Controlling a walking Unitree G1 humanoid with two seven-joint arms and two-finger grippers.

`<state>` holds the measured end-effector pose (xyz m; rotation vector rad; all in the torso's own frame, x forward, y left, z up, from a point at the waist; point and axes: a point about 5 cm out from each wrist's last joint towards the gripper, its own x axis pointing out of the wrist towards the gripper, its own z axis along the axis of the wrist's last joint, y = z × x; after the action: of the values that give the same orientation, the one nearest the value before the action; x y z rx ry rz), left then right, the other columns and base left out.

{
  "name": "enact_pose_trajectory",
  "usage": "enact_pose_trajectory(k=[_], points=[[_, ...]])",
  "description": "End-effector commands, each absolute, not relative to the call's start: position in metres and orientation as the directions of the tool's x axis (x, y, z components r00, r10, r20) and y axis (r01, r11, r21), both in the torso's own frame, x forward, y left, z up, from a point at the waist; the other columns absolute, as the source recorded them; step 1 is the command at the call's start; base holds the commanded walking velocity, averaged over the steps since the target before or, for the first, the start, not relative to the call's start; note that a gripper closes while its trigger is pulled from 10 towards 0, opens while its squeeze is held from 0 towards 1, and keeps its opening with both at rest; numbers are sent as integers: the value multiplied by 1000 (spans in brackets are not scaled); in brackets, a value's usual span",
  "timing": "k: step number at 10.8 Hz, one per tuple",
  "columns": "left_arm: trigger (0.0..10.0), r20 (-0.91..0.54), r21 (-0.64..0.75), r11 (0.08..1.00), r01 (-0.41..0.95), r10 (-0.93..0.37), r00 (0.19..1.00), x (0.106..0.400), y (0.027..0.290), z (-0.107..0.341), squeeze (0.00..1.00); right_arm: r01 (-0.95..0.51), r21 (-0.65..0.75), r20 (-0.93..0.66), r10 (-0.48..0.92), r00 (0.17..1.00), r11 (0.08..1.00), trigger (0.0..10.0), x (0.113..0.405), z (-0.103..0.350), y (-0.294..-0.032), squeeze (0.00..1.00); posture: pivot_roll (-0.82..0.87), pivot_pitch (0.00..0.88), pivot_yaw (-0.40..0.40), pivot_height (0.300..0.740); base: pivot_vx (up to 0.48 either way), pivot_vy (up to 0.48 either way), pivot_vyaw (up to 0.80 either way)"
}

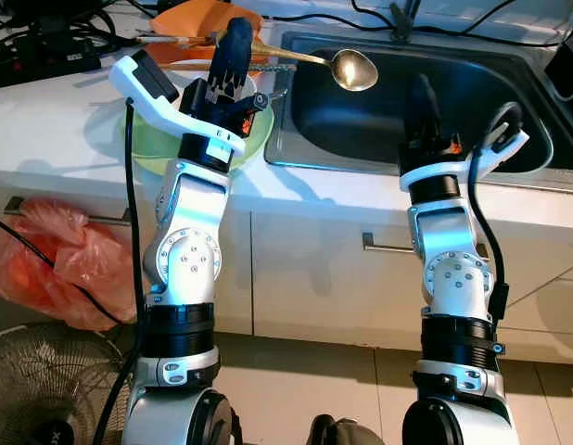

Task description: Kitchen organization

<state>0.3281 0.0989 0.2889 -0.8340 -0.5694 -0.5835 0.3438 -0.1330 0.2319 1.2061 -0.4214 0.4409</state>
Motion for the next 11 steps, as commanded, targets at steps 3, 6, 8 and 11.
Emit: enact_pose_trajectory(k=[3,6,8,11], points=[[10000,702,-486,484,728,-281,655,323,85,303,0,-579,787,568,116,815,214,10000,342,239,-127,0,117,143,-54,740,0,0,0],[10000,702,-486,455,746,-305,643,321,78,304,0,-595,781,579,136,804,190,10000,341,240,-125,0,118,148,-57,740,0,0,0],[10000,706,-485,425,765,-325,629,320,75,304,0,-602,778,583,148,799,181,10000,340,240,-124,0,119,148,-57,740,0,0,0],[10000,712,-477,385,790,-359,604,317,71,304,0,-610,773,590,155,793,177,10000,340,241,-123,0,116,147,-57,740,0,0,0]])
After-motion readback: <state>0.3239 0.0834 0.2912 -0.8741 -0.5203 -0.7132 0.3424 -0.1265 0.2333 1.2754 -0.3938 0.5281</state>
